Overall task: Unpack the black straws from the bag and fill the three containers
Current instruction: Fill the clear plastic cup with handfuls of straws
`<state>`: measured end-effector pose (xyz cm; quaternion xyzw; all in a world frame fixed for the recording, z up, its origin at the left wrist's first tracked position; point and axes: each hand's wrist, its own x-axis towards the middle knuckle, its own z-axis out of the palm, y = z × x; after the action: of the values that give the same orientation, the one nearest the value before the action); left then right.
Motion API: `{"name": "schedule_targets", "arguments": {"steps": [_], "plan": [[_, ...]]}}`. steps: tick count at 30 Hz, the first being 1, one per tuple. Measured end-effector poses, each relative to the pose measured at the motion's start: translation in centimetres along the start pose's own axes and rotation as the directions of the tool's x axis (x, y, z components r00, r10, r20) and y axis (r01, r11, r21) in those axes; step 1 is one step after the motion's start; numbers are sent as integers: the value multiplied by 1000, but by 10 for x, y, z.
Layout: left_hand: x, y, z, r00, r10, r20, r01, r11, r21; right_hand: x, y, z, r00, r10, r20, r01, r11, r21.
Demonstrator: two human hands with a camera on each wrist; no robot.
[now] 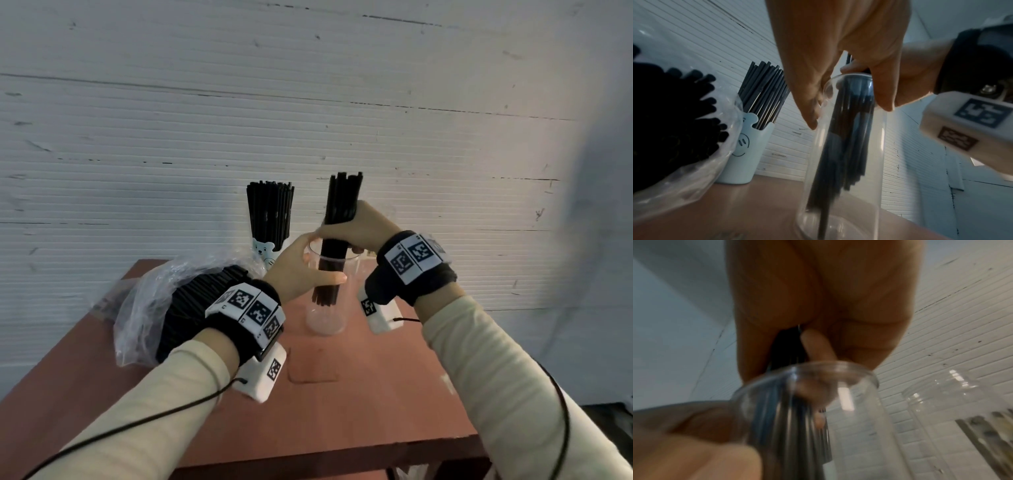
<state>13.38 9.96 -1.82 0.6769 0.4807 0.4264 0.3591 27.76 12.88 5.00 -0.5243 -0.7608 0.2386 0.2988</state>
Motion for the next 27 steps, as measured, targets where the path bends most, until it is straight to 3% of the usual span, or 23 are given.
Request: {"name": "schedule_targets", "arguments": {"steps": [3, 6, 10, 14, 16, 18, 20, 22, 25, 27], "plan": [[2, -3, 0, 1000, 5, -6, -5, 1000, -4, 1, -2, -2, 982, 27, 188, 0, 990, -143], [3, -4, 0, 1000, 13, -21, -13, 1000, 17, -5, -9, -7, 969, 45, 244, 6, 979, -203], [1, -1, 0, 999, 29, -23, -29, 1000, 4, -14, -17, -9, 989, 20, 146, 24, 956, -294], [-5, 3, -7, 999, -14, 35, 14, 1000, 13, -26, -21, -8, 992, -108, -70, 91, 972, -216], [-9, 0, -16, 998, -55, 9, 54, 997, 51, -27, -24, -3, 939, -250, -237, 201, 956, -213], [-16, -3, -29, 996, -45, -76, 51, 996, 76, -29, -29, 6, 829, -404, -387, 349, 914, -206], [-24, -7, -48, 979, 18, -201, 9, 992, 129, -33, -38, 18, 730, -521, -443, 489, 850, -194], [-38, -9, -70, 954, 67, -291, -12, 983, 185, -36, -47, 34, 737, -560, -378, 552, 822, -140], [-56, -19, -104, 921, 76, -382, 17, 972, 234, -36, -56, 68, 830, -540, -140, 535, 842, -72], [-66, -30, -126, 911, 79, -405, 55, 950, 307, -33, -61, 92, 865, -500, 27, 501, 862, -78]]}}
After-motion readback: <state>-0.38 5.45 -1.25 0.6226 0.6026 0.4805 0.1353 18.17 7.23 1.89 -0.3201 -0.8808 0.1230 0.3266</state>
